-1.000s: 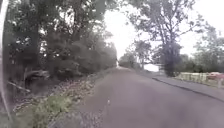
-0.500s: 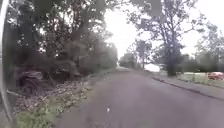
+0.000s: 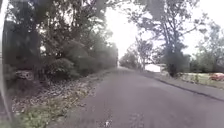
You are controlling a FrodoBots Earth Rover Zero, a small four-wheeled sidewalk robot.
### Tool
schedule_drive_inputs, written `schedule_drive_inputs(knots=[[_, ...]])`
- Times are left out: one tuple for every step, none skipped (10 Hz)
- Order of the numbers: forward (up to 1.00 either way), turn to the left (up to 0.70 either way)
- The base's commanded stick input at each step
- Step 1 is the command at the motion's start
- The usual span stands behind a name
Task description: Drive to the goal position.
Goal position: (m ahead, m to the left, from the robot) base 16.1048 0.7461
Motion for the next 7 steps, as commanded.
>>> schedule_drive_inputs(knots=[[0.70, 0.01], [0.70, -0.08], [0.70, -0.22], [0.70, -0.34], [0.70, -0.34], [0.70, -0.34], [0.70, -0.34]])
